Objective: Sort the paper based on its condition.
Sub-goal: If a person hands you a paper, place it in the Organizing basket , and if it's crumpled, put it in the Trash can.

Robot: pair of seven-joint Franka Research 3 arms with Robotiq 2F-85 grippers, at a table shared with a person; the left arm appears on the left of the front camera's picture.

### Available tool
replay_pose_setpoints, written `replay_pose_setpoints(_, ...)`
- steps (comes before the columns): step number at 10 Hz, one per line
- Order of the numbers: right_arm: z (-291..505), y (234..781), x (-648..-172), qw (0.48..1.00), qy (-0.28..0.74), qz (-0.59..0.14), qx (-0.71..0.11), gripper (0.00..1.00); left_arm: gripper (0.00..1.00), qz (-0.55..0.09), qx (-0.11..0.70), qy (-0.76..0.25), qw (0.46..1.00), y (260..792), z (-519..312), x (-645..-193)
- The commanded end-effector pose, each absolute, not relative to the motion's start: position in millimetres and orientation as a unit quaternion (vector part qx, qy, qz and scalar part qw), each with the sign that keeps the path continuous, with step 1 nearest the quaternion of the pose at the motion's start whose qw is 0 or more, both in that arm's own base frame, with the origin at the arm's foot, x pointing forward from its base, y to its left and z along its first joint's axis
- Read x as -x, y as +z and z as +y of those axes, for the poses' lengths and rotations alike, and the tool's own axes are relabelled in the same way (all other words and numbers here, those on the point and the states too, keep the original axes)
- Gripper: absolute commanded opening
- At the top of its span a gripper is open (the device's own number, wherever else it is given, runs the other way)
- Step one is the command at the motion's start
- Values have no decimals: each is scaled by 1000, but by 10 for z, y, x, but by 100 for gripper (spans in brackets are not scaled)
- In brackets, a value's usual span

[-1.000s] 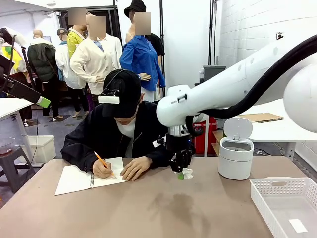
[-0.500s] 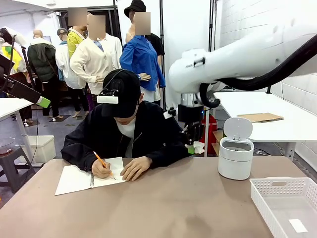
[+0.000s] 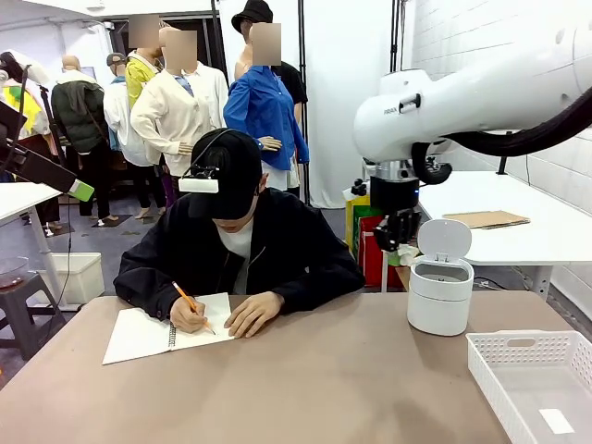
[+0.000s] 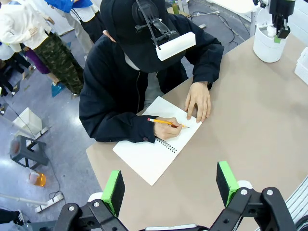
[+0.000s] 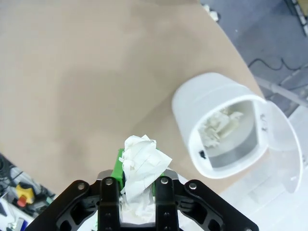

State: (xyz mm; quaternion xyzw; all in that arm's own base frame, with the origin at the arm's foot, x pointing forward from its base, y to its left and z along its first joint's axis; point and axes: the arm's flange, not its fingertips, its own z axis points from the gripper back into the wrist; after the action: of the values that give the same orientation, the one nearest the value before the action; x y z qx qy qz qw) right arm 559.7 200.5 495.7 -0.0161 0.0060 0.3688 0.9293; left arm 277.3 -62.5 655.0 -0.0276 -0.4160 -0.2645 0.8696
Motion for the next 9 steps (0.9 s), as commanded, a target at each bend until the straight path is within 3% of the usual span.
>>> replay_pose_setpoints(1,1799,4846,-5564,934,353,-14,54,23,100,-413,29,-264,871,6545,-611,-2761)
replay_pose_setpoints(5,1348,4852,-5633,943,310,-41,114,23,100,-413,29,-264,871,6545,-611,-2761)
replay_pose_setpoints(8,1312,4913,-5717,942,318,-34,99,23,100,-413,29,-264,871,6545,-611,-2761)
replay_pose_setpoints(9,1229,4898,-5730,946,306,-34,103,42,100,-413,29,-264,871,6545,-611,-2761)
